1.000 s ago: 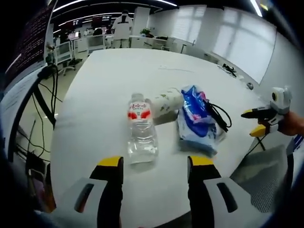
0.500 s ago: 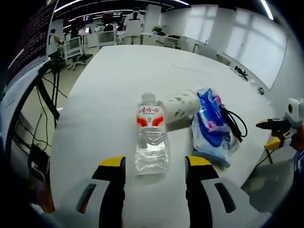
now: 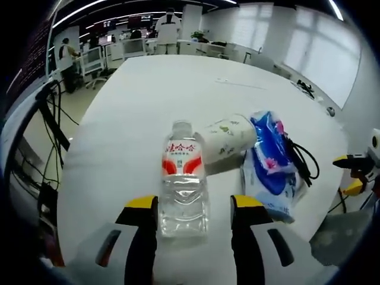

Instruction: Arrange the tabletop items into an orderly group along one side of the table until the central work area is clear of visible clutter.

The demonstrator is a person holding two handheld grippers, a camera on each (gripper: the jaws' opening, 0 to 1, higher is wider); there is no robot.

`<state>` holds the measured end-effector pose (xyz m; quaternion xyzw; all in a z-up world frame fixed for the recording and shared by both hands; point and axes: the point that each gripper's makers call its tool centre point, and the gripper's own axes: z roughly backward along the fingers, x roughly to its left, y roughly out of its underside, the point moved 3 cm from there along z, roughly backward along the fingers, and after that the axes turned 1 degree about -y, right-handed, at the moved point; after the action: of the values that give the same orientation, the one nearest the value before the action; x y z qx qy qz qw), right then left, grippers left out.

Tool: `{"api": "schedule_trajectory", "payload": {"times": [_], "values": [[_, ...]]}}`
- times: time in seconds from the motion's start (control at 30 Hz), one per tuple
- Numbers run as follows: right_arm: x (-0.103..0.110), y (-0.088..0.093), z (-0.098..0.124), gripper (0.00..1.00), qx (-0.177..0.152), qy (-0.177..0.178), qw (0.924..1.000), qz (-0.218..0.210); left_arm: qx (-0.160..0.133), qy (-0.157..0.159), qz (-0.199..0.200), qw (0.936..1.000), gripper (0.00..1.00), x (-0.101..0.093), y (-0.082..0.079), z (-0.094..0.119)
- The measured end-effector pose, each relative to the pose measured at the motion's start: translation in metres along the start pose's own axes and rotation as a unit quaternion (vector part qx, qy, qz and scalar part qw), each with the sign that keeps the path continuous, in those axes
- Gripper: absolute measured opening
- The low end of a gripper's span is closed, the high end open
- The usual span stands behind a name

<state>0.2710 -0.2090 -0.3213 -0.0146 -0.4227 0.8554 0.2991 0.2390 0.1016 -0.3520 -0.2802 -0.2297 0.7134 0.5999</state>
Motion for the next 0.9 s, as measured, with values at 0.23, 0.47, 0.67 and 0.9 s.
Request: {"api": "schedule_trajectory", "payload": {"times": [0.23,0.47,0.67,0.9], "values": [[0.000,0.001,0.004,0.65,0.000,0.002,1.0000,-0.005,0.006,0.003,0.030,0.9995,0.48,0.001,0.003,0.002],[0.003,0.001,0.003,0.65,0.001,-0.002,1.0000,-0.008,0.013,-0.009,0.018,0.9997,0.36,0.010,0.006,0.002],[0.003,-0.002,0.000,0.65,0.001,-0.004,1.0000,-0.005,0.017,-0.004,0.031,0.9994,0.35,0.004,0.009,0.002],[0.005,-0.006,-0.005,0.65,0.001,-0.010,1.0000,-0.002,0.021,-0.011,0.038,0.9990,0.35,0.014,0.018,0.010]]}}
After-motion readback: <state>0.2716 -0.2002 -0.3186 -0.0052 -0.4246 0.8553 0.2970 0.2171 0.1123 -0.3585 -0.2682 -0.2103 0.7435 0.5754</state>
